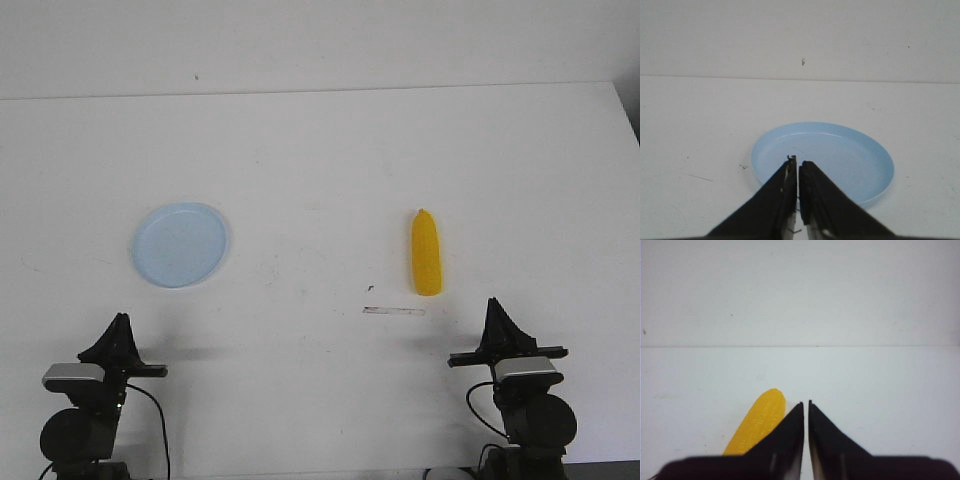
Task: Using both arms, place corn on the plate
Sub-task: 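Move the left gripper forward toward the edge of the light blue plate, then grip the near rim of the blue plate with the left gripper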
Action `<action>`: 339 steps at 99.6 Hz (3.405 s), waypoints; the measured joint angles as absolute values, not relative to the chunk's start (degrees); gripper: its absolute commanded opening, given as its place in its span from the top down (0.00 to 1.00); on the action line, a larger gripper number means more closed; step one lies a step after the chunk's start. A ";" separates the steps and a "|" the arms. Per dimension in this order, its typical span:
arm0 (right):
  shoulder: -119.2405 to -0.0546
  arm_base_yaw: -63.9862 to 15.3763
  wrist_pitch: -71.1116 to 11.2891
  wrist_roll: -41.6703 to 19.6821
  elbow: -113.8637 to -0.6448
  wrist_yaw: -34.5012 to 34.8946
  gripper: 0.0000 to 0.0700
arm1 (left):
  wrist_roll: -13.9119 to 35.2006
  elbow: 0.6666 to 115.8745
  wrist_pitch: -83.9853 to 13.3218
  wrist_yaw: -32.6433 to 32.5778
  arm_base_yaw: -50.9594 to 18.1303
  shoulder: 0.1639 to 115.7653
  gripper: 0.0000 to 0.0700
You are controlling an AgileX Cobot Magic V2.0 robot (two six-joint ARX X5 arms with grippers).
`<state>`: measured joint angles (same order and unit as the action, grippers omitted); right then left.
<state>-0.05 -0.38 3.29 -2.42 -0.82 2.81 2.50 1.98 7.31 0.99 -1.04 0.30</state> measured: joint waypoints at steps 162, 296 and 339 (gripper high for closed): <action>-0.05 -0.38 3.29 -2.42 -0.82 2.81 0.98 | 4.03 47.29 -2.61 1.87 -0.78 63.99 1.00; -0.05 -0.36 3.29 -2.42 -0.82 2.81 0.98 | 17.93 69.89 -26.70 24.21 13.15 98.48 0.69; -0.05 -0.38 3.29 -2.42 -0.82 2.81 0.98 | 17.93 69.89 -27.20 24.16 12.97 98.67 0.69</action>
<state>-0.05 -0.38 3.29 -2.42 -0.82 2.81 17.93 69.89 -27.20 24.16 12.97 98.67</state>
